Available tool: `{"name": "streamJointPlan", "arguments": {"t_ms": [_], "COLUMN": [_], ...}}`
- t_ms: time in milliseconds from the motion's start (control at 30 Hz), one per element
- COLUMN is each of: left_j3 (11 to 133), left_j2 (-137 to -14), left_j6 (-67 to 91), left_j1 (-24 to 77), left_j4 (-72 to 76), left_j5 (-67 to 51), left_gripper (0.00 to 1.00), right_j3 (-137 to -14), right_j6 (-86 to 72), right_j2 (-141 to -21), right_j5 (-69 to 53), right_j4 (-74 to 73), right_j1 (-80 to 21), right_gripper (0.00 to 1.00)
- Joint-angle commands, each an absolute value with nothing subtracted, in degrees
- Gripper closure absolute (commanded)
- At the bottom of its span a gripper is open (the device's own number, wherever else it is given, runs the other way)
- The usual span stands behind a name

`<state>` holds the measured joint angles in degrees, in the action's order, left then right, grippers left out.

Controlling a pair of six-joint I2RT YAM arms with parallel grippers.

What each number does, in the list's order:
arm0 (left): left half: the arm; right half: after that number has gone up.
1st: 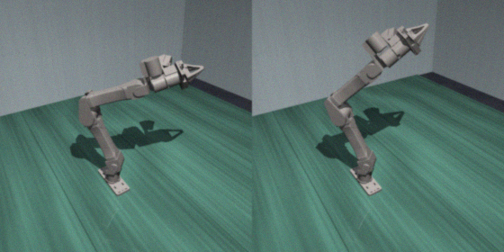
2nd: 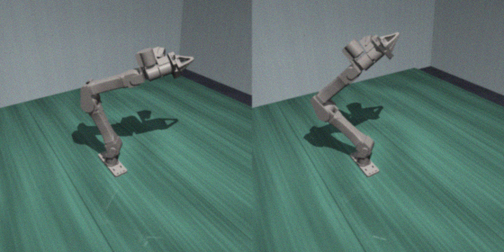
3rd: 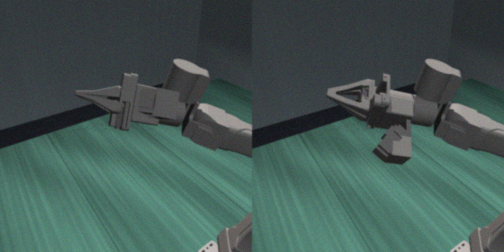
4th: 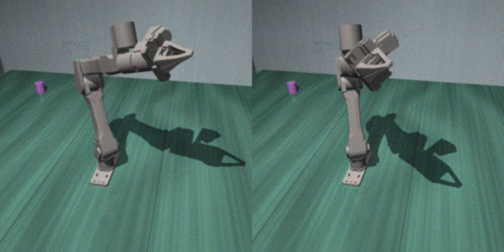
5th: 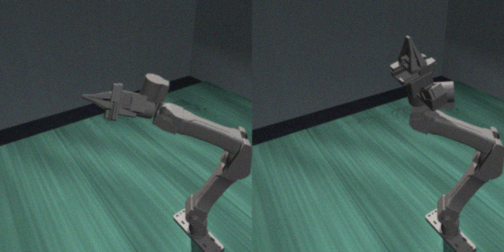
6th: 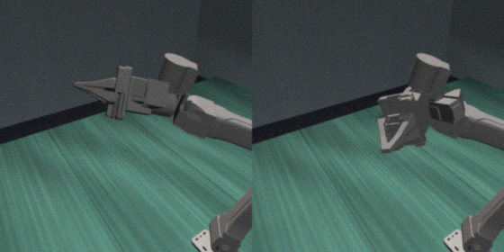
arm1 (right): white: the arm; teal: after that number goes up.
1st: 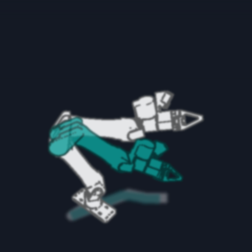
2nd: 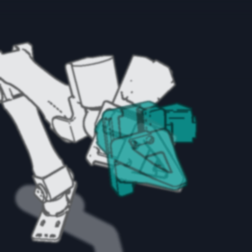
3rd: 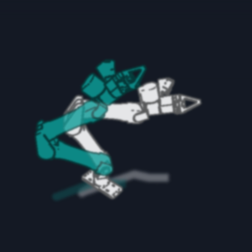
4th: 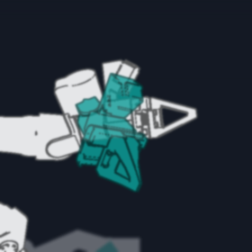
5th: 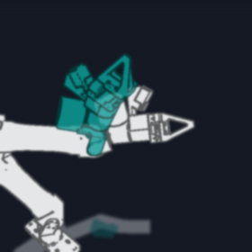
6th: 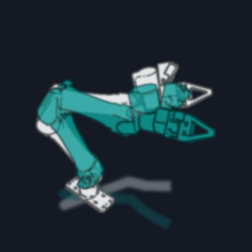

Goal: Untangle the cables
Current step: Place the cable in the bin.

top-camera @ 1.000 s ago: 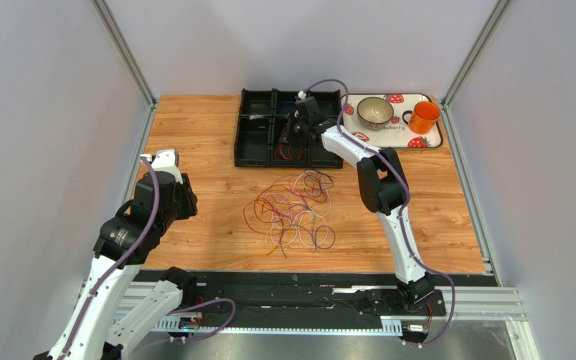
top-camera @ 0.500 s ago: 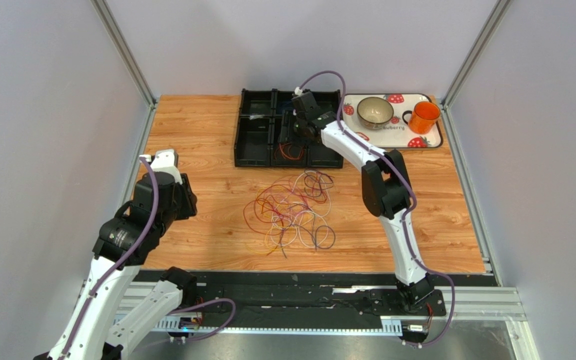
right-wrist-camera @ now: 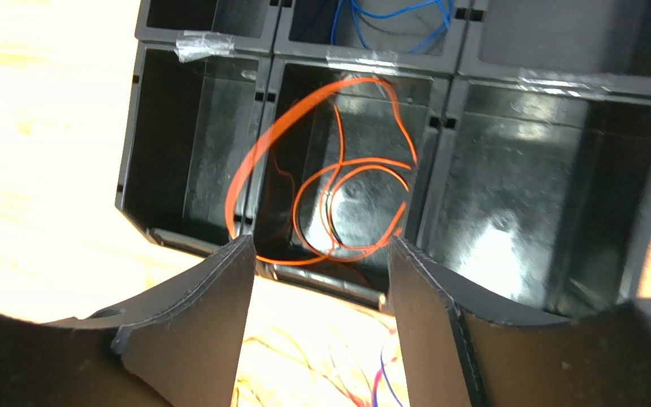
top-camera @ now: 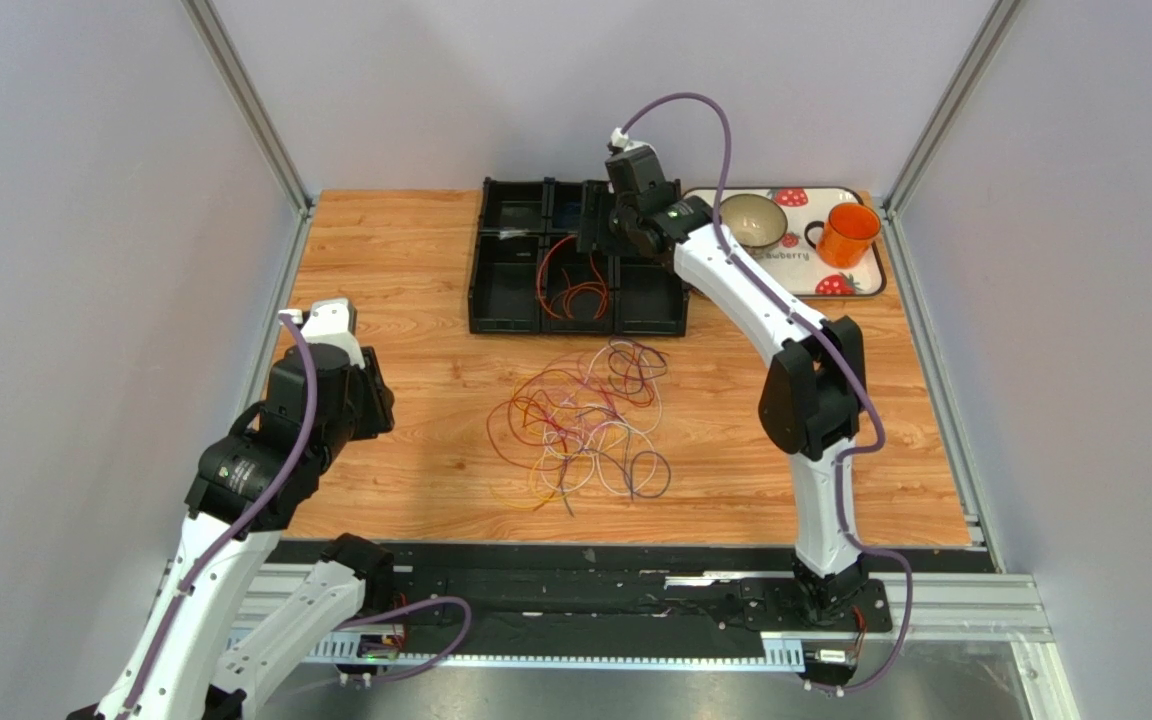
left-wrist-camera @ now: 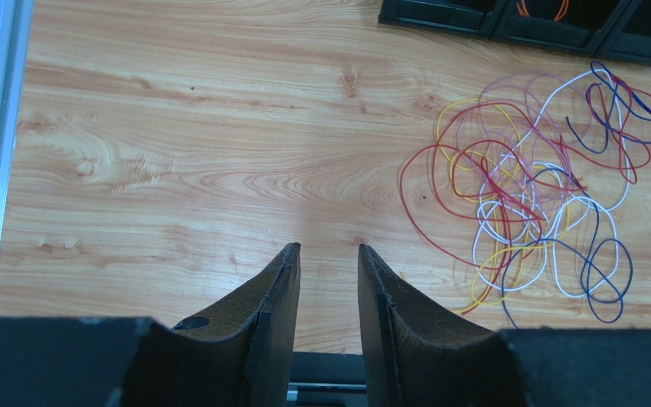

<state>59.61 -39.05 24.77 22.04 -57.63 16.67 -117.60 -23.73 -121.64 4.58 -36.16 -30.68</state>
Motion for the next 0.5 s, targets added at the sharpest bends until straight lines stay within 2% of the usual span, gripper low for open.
{"name": "streamJointPlan", "arguments": {"t_ms": [0,233,467], "left_j3": [59.33,59.50,59.77], "left_j2": [-38.85,-39.29,-41.04], "left_j6": [24.35,24.26,24.08], "left_j1": [21.71,21.71,21.71], "left_j4": [-56.78,-56.78,-56.69], "left_j5": [17.05,16.70,15.56], "left_gripper": [0.60,0.60,0.59], "right_j3": [-111.48,-93.90,-81.49], "right_j6": [-21.97,-23.82,-24.17], "right_j2": [-113.66,-103.11,-94.06], "right_j5": [6.59,4.48,2.73], "right_j4": [-35.33,-30.06,-30.59], "right_j1": [-30.85,-30.85,-30.94], "right_gripper": [0.37,0.39,0.39]}}
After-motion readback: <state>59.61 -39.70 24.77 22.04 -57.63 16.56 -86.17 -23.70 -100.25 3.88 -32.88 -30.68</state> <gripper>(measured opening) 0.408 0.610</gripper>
